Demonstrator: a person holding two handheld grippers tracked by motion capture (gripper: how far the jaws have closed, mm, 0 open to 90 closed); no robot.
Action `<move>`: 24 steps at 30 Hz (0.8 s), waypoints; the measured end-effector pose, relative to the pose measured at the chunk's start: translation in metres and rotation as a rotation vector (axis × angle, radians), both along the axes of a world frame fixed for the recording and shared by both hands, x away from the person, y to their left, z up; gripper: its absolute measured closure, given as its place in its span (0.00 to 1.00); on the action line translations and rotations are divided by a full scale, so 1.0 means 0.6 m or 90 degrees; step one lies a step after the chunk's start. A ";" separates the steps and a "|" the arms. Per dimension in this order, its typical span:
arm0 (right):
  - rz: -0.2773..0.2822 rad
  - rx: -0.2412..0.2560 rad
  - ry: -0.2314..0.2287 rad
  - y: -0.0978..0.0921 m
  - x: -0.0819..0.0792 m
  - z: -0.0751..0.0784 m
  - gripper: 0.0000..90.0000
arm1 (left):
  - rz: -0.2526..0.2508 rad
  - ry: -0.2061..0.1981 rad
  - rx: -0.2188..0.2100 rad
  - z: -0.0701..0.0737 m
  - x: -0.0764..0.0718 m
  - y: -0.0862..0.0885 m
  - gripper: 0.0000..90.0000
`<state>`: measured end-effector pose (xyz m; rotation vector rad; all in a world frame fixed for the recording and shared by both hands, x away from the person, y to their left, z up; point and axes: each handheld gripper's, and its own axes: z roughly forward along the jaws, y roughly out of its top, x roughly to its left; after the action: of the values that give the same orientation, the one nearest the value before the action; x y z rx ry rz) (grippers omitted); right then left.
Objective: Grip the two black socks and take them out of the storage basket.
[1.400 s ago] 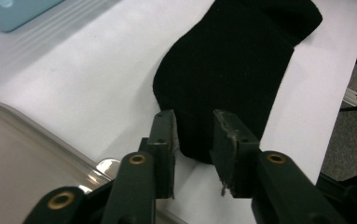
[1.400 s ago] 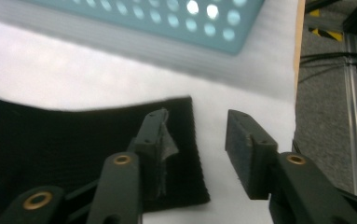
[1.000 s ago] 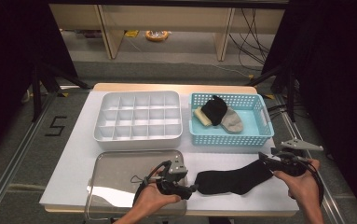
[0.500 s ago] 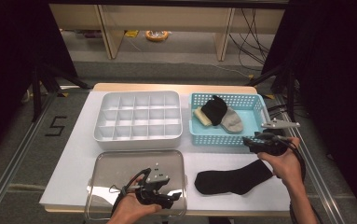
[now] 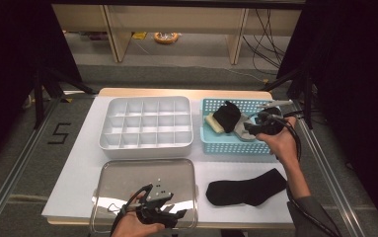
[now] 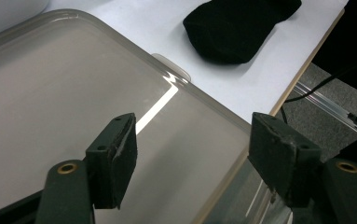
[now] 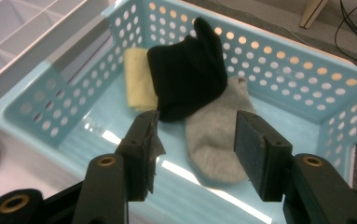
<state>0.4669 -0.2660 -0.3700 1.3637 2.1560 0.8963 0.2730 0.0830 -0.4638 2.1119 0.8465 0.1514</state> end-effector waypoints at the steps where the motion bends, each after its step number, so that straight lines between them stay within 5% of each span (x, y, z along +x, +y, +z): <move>1: 0.001 -0.003 0.014 0.001 0.009 0.002 0.58 | -0.001 -0.001 -0.001 0.000 -0.001 0.001 0.35; 11: -0.022 -0.023 0.051 0.018 0.102 -0.025 0.60 | 0.006 0.006 -0.004 0.001 -0.010 0.014 0.34; 19: -0.059 -0.030 0.076 0.036 0.150 -0.039 0.60 | 0.001 -0.004 0.010 0.003 -0.007 0.022 0.33; 24: -0.047 -0.056 0.073 0.043 0.174 -0.053 0.61 | 0.002 0.002 -0.003 0.007 -0.011 0.021 0.33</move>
<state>0.5711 -0.2404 -0.4016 1.4734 2.1851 0.7032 0.2666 0.0954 -0.4599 2.1074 0.8525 0.1474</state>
